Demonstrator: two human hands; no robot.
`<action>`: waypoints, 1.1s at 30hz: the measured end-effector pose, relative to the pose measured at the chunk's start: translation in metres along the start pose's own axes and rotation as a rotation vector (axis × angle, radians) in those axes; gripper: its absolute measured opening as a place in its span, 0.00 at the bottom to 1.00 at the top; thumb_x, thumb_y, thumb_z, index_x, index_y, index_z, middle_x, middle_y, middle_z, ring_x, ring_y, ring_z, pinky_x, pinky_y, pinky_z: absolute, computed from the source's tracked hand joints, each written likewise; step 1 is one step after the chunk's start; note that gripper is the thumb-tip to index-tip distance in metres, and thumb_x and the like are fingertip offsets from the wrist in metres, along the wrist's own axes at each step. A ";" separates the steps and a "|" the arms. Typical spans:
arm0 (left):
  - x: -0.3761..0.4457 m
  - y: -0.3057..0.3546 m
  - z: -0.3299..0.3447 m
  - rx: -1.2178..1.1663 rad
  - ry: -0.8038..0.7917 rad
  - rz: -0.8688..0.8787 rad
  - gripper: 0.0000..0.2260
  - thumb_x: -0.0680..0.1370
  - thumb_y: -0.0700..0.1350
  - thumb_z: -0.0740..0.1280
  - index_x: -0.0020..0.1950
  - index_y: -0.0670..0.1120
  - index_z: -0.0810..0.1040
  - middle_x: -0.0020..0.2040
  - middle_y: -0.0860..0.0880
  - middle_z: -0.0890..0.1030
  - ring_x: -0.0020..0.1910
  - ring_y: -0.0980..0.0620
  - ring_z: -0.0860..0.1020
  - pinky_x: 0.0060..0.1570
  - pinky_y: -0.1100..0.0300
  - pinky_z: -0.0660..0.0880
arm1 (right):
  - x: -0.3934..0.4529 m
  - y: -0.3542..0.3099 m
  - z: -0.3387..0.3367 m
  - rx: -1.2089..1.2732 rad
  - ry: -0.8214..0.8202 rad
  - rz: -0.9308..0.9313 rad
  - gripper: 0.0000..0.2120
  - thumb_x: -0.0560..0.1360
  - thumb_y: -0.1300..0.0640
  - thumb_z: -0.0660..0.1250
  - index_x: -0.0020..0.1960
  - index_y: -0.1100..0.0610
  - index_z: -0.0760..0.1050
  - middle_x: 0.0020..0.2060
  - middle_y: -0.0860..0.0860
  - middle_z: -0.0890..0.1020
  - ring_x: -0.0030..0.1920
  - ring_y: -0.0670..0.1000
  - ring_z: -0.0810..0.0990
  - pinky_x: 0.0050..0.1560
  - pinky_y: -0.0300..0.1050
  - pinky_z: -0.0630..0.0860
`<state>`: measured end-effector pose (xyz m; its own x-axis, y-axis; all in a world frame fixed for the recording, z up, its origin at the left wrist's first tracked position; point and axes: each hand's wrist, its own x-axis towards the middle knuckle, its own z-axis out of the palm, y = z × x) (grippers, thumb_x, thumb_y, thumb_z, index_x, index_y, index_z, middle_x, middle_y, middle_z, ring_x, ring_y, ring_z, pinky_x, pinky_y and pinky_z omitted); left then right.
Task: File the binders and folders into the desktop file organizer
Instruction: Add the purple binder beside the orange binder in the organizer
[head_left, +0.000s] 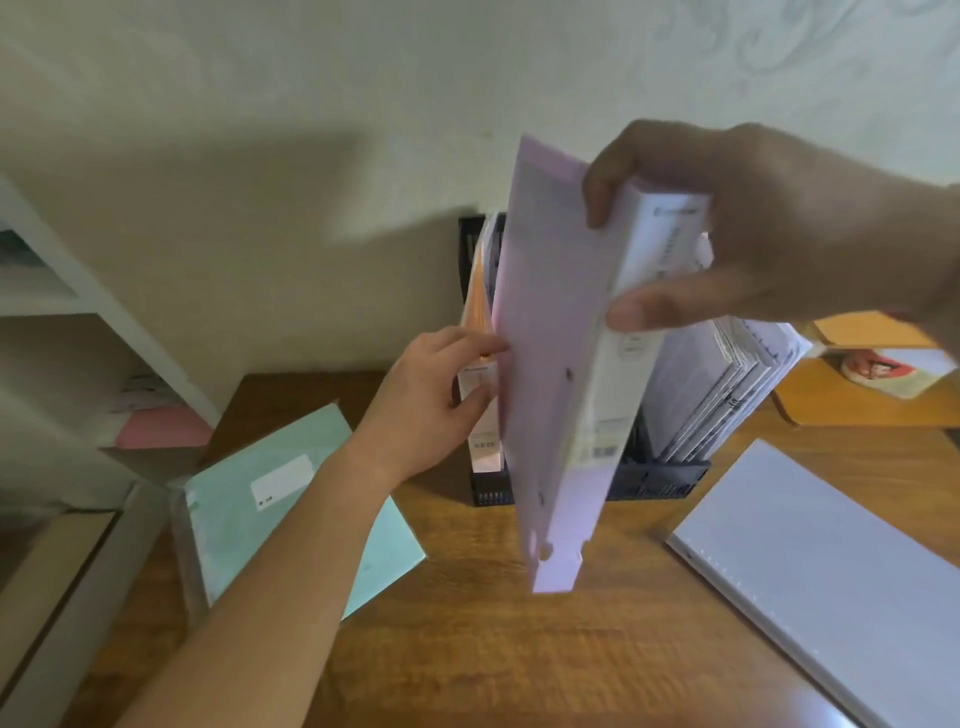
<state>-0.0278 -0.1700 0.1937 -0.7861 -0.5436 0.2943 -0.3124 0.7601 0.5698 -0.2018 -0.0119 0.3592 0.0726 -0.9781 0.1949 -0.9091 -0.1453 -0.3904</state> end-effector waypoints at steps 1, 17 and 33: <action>0.000 -0.001 0.001 0.006 0.000 0.007 0.19 0.77 0.45 0.69 0.66 0.56 0.74 0.64 0.58 0.74 0.65 0.58 0.68 0.67 0.52 0.72 | 0.005 0.005 0.004 -0.018 0.018 -0.013 0.26 0.66 0.32 0.70 0.56 0.45 0.67 0.37 0.40 0.80 0.36 0.38 0.78 0.33 0.30 0.72; 0.009 0.005 0.011 0.064 0.065 -0.098 0.18 0.72 0.54 0.73 0.60 0.55 0.74 0.56 0.54 0.78 0.53 0.58 0.72 0.48 0.68 0.70 | 0.056 0.062 0.070 -0.190 0.073 -0.028 0.29 0.70 0.46 0.74 0.64 0.57 0.68 0.49 0.47 0.73 0.47 0.49 0.70 0.43 0.35 0.60; 0.015 0.004 0.016 0.143 0.155 -0.032 0.21 0.72 0.51 0.73 0.61 0.48 0.70 0.50 0.56 0.75 0.48 0.58 0.72 0.43 0.70 0.65 | 0.041 0.079 0.110 0.149 0.265 0.053 0.44 0.70 0.55 0.77 0.77 0.52 0.54 0.55 0.51 0.80 0.55 0.48 0.78 0.58 0.38 0.75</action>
<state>-0.0494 -0.1695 0.1882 -0.6866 -0.6079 0.3988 -0.4169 0.7786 0.4691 -0.2258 -0.0798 0.2369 -0.1003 -0.9150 0.3909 -0.8373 -0.1347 -0.5299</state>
